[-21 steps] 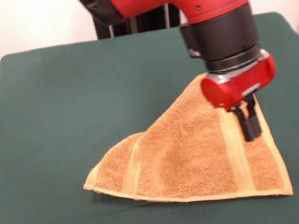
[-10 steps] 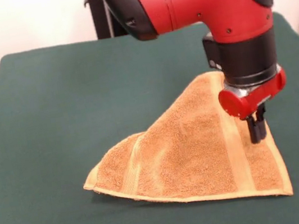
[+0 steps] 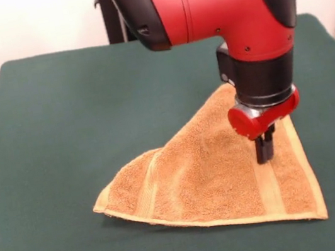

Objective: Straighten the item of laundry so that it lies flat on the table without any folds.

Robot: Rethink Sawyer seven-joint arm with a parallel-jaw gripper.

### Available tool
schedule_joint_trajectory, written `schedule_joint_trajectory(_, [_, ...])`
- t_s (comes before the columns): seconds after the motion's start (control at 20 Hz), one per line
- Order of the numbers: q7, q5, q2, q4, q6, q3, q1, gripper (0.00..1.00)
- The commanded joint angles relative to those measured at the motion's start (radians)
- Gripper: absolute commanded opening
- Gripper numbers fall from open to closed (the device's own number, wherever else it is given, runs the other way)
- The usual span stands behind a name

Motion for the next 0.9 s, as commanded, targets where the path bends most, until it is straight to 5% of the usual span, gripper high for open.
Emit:
schedule_joint_trajectory(0.05, [0.250, 0.042, 0.065, -0.064, 0.036, -0.051, 0.049, 0.00])
schedule_joint_trajectory(0.4, [0.187, 0.005, 0.152, -0.073, -0.208, 0.020, -0.002, 0.00])
schedule_joint_trajectory(0.9, [0.153, -0.053, 0.319, -0.198, -0.248, -0.057, 0.037, 0.00])
